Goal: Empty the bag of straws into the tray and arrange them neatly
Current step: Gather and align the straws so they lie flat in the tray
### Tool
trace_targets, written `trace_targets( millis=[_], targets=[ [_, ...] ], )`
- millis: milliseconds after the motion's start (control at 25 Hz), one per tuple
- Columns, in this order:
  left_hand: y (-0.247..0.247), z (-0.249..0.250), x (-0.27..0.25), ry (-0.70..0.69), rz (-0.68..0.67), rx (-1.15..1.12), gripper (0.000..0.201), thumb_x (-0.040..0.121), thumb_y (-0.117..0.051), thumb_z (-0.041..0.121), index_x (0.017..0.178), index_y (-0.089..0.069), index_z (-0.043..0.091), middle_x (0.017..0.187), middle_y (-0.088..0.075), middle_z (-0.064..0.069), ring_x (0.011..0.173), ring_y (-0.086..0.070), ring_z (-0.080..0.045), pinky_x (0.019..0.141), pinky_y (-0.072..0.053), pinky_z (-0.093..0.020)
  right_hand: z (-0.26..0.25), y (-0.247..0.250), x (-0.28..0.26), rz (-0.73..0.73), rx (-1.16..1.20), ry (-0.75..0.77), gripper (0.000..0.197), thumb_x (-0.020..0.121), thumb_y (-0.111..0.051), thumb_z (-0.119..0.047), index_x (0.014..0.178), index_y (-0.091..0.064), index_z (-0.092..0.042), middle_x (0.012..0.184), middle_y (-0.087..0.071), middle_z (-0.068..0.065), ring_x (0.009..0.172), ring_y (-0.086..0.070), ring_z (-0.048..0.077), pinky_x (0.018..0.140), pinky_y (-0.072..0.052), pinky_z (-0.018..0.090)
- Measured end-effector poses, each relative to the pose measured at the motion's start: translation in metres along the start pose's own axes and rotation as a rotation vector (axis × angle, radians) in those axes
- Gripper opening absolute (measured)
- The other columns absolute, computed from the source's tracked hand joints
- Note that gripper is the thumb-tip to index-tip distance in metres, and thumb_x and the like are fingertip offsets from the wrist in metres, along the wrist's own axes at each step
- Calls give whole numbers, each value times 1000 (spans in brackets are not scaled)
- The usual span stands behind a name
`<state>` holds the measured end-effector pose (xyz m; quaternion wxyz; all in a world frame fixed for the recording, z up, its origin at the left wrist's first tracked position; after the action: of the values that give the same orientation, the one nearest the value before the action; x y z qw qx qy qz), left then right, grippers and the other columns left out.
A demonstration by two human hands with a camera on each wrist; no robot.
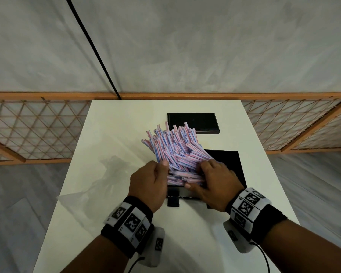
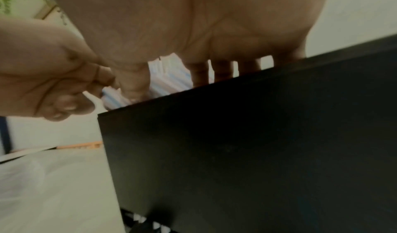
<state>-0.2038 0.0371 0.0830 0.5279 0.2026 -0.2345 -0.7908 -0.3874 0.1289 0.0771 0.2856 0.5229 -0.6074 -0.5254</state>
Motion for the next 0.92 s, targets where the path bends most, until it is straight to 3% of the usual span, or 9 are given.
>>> trace_targets(
  millis=[80,160,280,360,440,560,680,800,920],
  targets=[
    [5,-5,0,-36,69,29,51,98,-43,58,88,-62,13,82,-66,-5,77,-63,-24,72,-45,-34,14,6,-4,50,90,-31,60,65,-53,-81,92,-47,-28,93,-52,-6,86,-53,17,73,-46,30],
    [0,-11,4,53,45,4,52,97,-46,58,108,-58,9,104,-59,-6,89,-55,-22,78,-38,-29,17,7,-7,19,149,-10,43,72,-64,-68,78,-47,-29,75,-51,-11,69,-50,12,60,-38,23],
    [-16,-3,4,11,-108,-77,75,91,-32,77,128,-52,14,121,-54,-1,109,-55,-21,94,-42,-31,7,-3,-5,-88,156,127,46,76,-52,-67,88,-63,-24,84,-63,-7,81,-60,16,72,-46,28],
    [-24,7,0,23,-157,-277,70,93,-32,70,138,-48,19,126,-56,8,115,-54,-11,94,-38,-20,6,-6,2,-114,105,145,53,80,-43,-69,95,-66,-24,92,-69,-3,90,-63,17,79,-49,30],
    [-27,5,0,89,-142,-348,72,93,-31,67,144,-44,17,130,-56,9,119,-53,-12,93,-34,-14,5,-6,6,-171,83,130,58,81,-38,-71,99,-67,-25,95,-71,-3,92,-64,17,82,-50,32],
    [-32,-9,3,183,-97,-381,119,71,-23,94,155,-33,10,154,-48,-6,143,-43,-23,118,-32,-35,-3,-4,8,-229,117,160,58,85,-36,-70,96,-66,-22,95,-71,2,92,-63,22,78,-45,29],
    [-37,-17,3,229,-135,-424,141,55,-19,106,158,-28,12,161,-41,-7,147,-39,-24,123,-28,-42,-11,-4,7,-248,72,171,47,96,-38,-60,120,-62,-28,120,-67,4,115,-58,24,93,-38,26],
    [-39,-13,2,175,-153,-509,116,72,-31,92,159,-26,15,158,-44,1,144,-43,-11,119,-32,-26,-12,-6,5,-268,40,165,57,93,-37,-66,134,-52,-30,139,-56,4,128,-50,24,105,-36,30],
    [-37,-14,5,148,-159,-487,61,94,-44,67,137,-45,24,133,-60,8,116,-58,6,89,-40,0,-8,-11,13,-262,36,96,63,90,-35,-71,136,-49,-31,143,-51,4,132,-45,25,109,-34,32]
  ],
)
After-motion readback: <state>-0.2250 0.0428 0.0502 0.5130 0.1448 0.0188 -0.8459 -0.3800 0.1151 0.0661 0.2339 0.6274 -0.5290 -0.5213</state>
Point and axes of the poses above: each hand's wrist, its own x-axis towards the middle knuckle, its own y-axis out of the back of the hand, z = x × y, the point moved 3 cm from there along x, towards the middle knuckle
